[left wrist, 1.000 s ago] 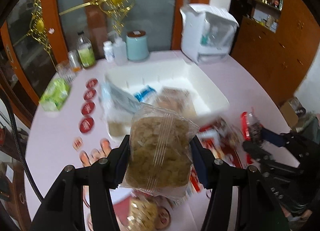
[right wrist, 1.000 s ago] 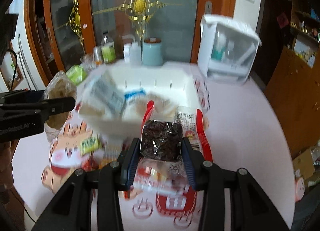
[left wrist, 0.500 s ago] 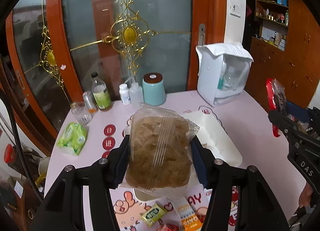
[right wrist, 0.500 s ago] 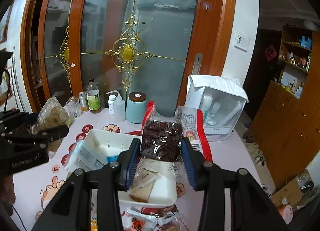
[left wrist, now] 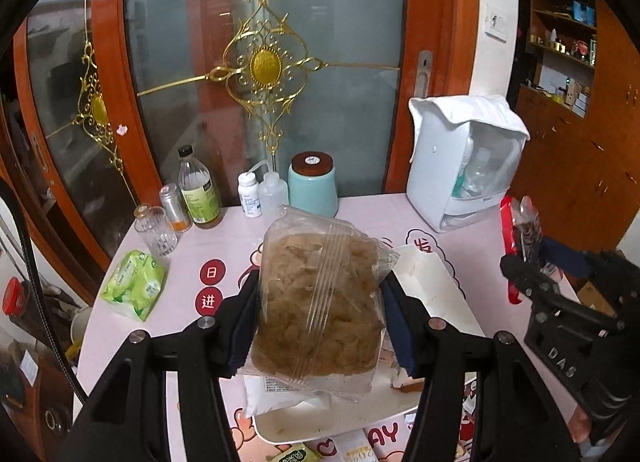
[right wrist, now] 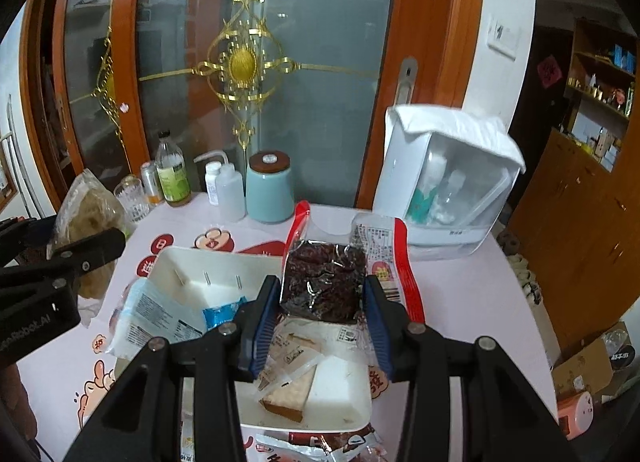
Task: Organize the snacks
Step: 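Carry both bags toward the white tray, then lower both bags into the white tray and open both tools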
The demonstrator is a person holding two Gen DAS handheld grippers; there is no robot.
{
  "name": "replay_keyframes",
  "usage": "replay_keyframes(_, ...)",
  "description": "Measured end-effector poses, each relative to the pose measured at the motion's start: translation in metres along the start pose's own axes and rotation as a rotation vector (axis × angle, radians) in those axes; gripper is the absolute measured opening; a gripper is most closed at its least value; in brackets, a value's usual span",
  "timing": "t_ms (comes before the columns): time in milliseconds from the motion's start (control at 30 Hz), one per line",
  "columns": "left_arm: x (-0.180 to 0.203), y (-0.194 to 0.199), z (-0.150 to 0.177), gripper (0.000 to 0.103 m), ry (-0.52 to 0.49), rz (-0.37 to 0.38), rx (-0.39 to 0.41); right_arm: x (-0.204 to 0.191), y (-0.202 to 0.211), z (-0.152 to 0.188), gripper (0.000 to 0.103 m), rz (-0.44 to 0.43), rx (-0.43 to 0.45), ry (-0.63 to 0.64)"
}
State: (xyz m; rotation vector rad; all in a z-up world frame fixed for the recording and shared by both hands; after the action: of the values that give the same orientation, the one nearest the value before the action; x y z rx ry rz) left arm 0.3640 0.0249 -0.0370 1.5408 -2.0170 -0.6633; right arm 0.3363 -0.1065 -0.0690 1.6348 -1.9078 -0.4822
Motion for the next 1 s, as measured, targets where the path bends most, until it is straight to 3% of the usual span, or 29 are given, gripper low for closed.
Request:
replay_keyframes(533,-0.009,-0.042,0.015,0.056,0.0,-0.061,-0.047,-0.015,-0.042,0.022,0.045,-0.031,-0.093,0.016)
replay_keyframes(600,-0.01,-0.046,0.017,0.063,0.003,-0.073,-0.059,-0.018,-0.043,0.023,0.045,-0.047,-0.091,0.027)
replay_keyframes(667,-0.011,-0.047,0.018,0.095,0.006,-0.074,-0.068,-0.021,-0.042,0.025,0.052,-0.073,-0.093,0.038)
replay_keyframes(700,-0.011,-0.046,0.018,0.1,0.005,-0.074,-0.065,-0.023,-0.042,0.025,0.055,-0.083,-0.094,0.043)
replay_keyframes(767,-0.01,-0.044,0.018,0.102,0.002,-0.064,-0.051,-0.025,-0.04,0.027,0.064,-0.083,-0.091,0.046)
replay_keyframes(1000,-0.009,-0.037,0.02,0.102,0.001,-0.061,-0.06,-0.023,-0.033,0.032,0.064,-0.094,-0.1,0.027)
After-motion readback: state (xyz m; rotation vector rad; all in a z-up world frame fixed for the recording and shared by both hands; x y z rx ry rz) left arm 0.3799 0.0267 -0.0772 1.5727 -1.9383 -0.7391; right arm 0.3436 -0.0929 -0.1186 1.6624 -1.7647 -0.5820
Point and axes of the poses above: each gripper's, at about its wrist camera, not at the fingertips, and y roughly against the way its jaws point, x to its right, z to its underside, the point moved 7 cm from there along -y, roughly the way its jaws point, and after that the axes turned 8 degrees about z, right-handed, at the moved point
